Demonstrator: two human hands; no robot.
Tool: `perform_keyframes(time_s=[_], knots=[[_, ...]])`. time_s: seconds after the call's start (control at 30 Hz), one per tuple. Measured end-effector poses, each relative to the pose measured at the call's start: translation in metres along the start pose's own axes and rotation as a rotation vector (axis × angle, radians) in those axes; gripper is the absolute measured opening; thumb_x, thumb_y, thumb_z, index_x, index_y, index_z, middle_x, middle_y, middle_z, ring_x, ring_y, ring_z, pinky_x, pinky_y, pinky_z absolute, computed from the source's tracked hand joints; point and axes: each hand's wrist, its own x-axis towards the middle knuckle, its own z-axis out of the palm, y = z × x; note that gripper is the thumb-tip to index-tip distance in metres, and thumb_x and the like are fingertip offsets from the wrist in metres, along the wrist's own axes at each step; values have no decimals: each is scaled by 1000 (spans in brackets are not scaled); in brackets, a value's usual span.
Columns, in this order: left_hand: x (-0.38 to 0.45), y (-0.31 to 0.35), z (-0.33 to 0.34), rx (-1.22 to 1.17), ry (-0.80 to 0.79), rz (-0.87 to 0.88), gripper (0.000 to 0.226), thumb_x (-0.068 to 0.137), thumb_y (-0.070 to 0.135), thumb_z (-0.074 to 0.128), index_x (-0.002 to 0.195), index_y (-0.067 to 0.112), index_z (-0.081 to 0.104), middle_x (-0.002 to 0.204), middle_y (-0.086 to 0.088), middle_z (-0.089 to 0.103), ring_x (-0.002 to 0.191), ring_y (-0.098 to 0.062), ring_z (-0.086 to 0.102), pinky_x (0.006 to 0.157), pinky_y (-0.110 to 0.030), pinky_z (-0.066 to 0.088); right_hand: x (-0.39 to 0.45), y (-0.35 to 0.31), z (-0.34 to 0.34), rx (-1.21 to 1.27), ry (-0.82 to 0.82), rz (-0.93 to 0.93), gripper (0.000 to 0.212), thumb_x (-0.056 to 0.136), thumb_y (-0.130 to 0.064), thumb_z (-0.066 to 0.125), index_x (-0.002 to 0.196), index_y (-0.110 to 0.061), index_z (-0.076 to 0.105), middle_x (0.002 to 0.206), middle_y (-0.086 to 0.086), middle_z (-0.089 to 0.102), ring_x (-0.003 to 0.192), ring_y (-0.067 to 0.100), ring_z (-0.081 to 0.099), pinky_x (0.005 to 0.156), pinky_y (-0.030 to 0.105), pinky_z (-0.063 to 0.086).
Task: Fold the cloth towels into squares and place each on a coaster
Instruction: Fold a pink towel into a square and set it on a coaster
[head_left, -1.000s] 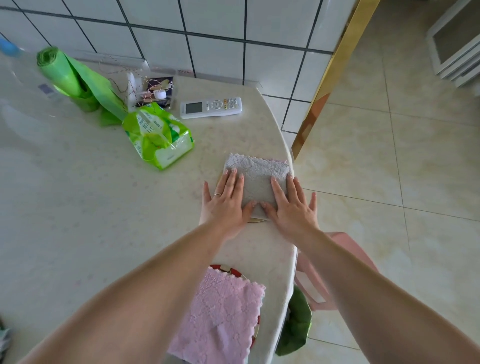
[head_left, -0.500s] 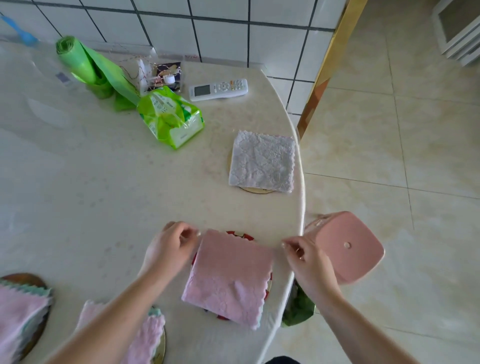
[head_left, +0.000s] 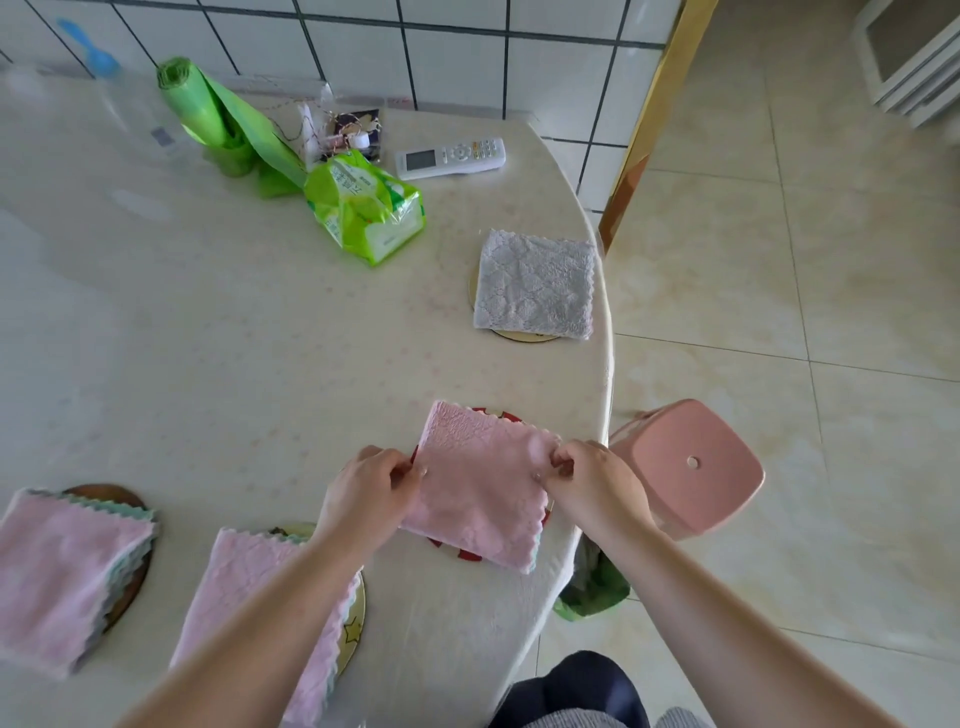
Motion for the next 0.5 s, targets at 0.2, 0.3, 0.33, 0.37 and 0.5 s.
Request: perform_keyframes(time_s=[0.2, 0.3, 0.33, 0.37, 0.5], knots=[[-7, 0, 3, -10, -29, 6, 24, 90, 35, 50, 89, 18, 68, 99, 1, 53, 88, -22, 56, 81, -34, 46, 5, -1, 4, 143, 32, 27, 14, 85, -38, 55, 85, -25, 62, 91, -4, 61, 73, 14, 58, 56, 28, 45], [-7, -2, 2, 20, -67, 12, 22, 90, 34, 50, 82, 20, 66, 102, 2, 52, 93, -20, 55, 86, -34, 44, 7, -2, 4, 164, 51, 34, 16, 86, -39, 54, 86, -24, 60, 88, -4, 62, 72, 15, 57, 53, 26, 39], [-6, -3, 1, 23, -70, 18, 22, 90, 33, 50, 77, 22, 63, 102, 1, 52, 93, -20, 55, 86, -34, 44, 8, -3, 4, 144, 42, 34, 16, 85, -39, 54, 85, -24, 60, 88, -4, 62, 72, 15, 57, 54, 26, 40], [-6, -3, 1, 24, -70, 25, 23, 90, 32, 49, 72, 23, 59, 101, -1, 53, 92, -22, 55, 85, -35, 44, 9, -2, 5, 117, 26, 34, 17, 85, -38, 53, 84, -23, 60, 88, -4, 62, 73, 16, 57, 55, 27, 41], [-4, -6, -1, -34, -65, 27, 14, 89, 29, 51, 84, 22, 62, 104, -1, 54, 92, -22, 57, 82, -33, 46, 4, -3, 6, 127, 35, 76, 22, 84, -43, 54, 93, -23, 58, 96, -4, 60, 81, 16, 58, 65, 31, 47]])
